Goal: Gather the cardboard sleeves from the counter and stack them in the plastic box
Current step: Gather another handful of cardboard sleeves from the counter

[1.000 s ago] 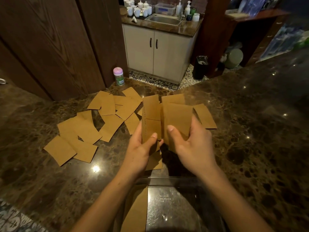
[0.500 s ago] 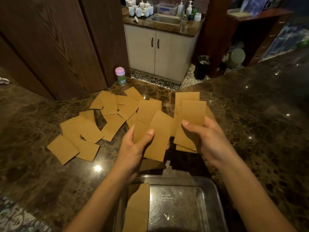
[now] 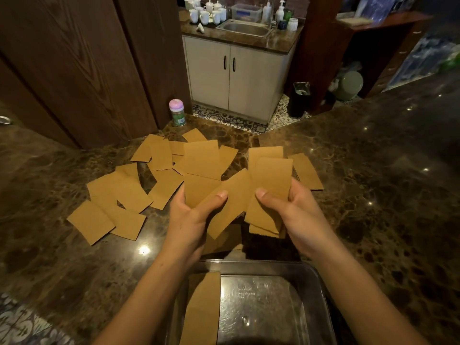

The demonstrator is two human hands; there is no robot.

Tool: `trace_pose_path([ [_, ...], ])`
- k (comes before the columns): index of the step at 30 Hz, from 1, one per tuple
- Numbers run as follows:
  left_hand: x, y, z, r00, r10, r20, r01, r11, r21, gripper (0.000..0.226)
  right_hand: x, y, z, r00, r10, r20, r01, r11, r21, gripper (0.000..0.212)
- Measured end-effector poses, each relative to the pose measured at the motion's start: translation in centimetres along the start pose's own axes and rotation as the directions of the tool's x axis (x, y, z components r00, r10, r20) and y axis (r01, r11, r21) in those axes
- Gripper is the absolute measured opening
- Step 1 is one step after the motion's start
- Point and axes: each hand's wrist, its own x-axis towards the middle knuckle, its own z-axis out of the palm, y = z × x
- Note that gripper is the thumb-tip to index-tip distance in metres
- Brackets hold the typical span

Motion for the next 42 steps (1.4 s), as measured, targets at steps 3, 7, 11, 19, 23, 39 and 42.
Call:
trace_pose_path([
  [3, 0.1, -0.1, 0.1, 1.000, 0.024, -0.008, -0.023, 0.999, 0.047, 0.043, -0.6, 0.1, 0.0, 0.997, -0.022, 0.074, 0.031, 0.991, -0.128, 0.032],
  [7, 0.0, -0.1, 0.2, 1.000, 0.001, -0.011, 0.000, 0.997, 0.071, 0.042, -1.0, 0.1, -0.5, 0.997, -0.044, 0.071, 0.054, 0.989, -0.141, 0.034],
  [11, -0.1, -0.1, 0.4, 0.999, -0.051, -0.004, 0.050, 0.998, -0.043, 0.050, -0.9, 0.2, -0.6, 0.994, -0.034, -0.103, 0.048, 0.990, 0.129, 0.030],
  [19, 0.0, 0.7, 0.5, 0.998, -0.036, -0.052, 0.029, 0.991, -0.129, 0.049, -1.4, 0.2, -1.7, 0.985, 0.067, 0.159, -0.034, 0.979, -0.201, 0.034],
  [23, 0.1, 1.1, 0.1, 1.000, 0.011, -0.022, -0.011, 1.000, -0.028, 0.049, -1.4, -1.5, -2.8, 0.985, 0.032, 0.172, 0.004, 0.979, -0.204, 0.031],
  [39, 0.0, -0.6, -0.3, 0.989, -0.054, 0.140, 0.023, 0.977, 0.211, 0.034, 0.4, 0.0, -1.3, 0.946, 0.073, 0.316, 0.002, 0.973, -0.230, 0.041],
  [42, -0.1, -0.6, 0.0, 0.988, -0.069, 0.138, 0.044, 0.983, 0.180, 0.032, 0.6, 0.5, -1.2, 0.937, 0.075, 0.341, -0.020, 0.986, -0.164, 0.036],
])
